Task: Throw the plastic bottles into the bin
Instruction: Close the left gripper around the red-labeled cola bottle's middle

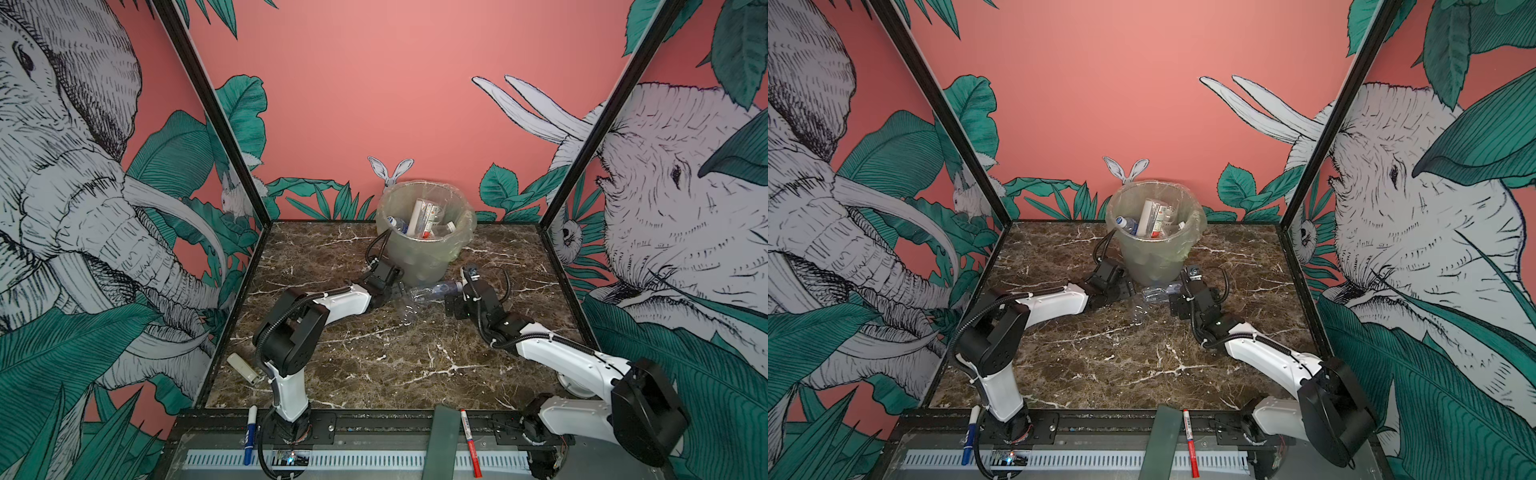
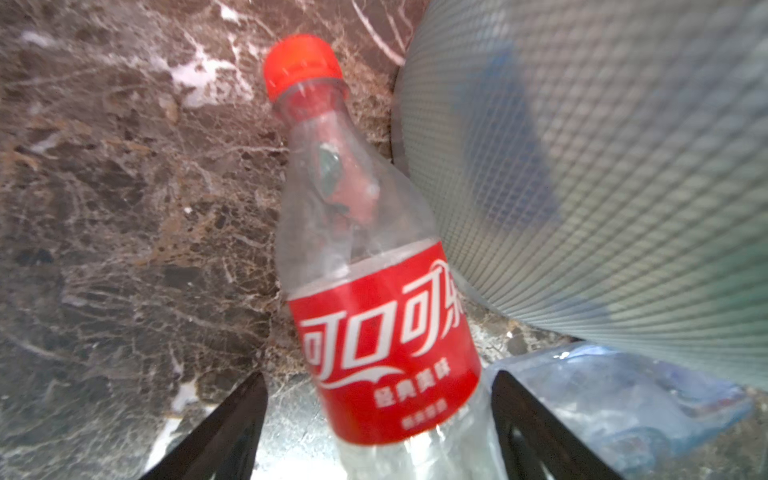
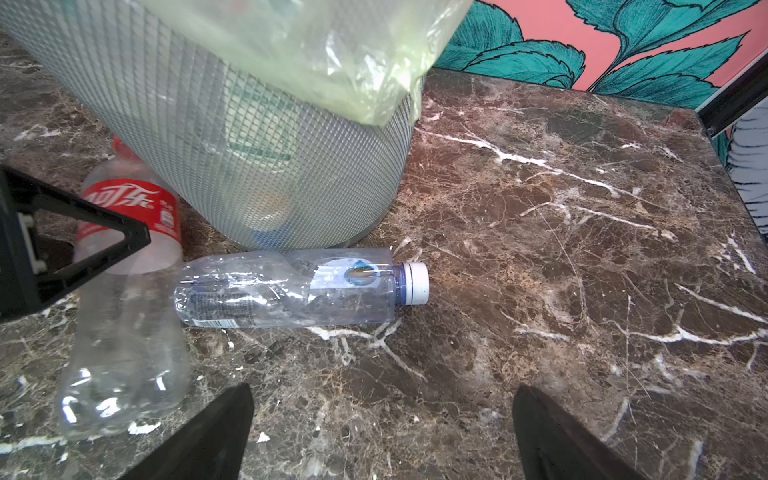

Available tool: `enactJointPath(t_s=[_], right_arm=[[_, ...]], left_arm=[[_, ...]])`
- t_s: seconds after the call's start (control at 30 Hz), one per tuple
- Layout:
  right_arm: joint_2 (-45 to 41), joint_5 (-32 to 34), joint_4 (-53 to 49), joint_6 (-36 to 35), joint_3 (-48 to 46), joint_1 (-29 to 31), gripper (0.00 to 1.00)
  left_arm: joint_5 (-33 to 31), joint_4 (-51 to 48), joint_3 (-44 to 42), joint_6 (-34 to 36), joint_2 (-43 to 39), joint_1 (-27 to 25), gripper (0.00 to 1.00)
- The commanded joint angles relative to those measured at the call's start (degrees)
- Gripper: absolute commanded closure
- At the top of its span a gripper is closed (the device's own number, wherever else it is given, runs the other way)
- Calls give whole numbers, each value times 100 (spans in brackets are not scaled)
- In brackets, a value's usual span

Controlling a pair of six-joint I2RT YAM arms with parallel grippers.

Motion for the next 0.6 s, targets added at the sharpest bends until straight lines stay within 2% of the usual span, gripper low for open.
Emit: enactJointPath(t_s=[0.0, 0.23, 0.57], right_arm=[[43, 67, -13, 46, 168, -39, 1], [67, 54, -29, 46, 179, -39, 1], [145, 1, -49, 64, 221, -43, 1]], left_arm=[[32, -318, 4, 91, 56, 9, 14], [-16, -236, -422, 206, -235, 74, 17], [-616, -1079, -389, 1362, -696, 93, 19]])
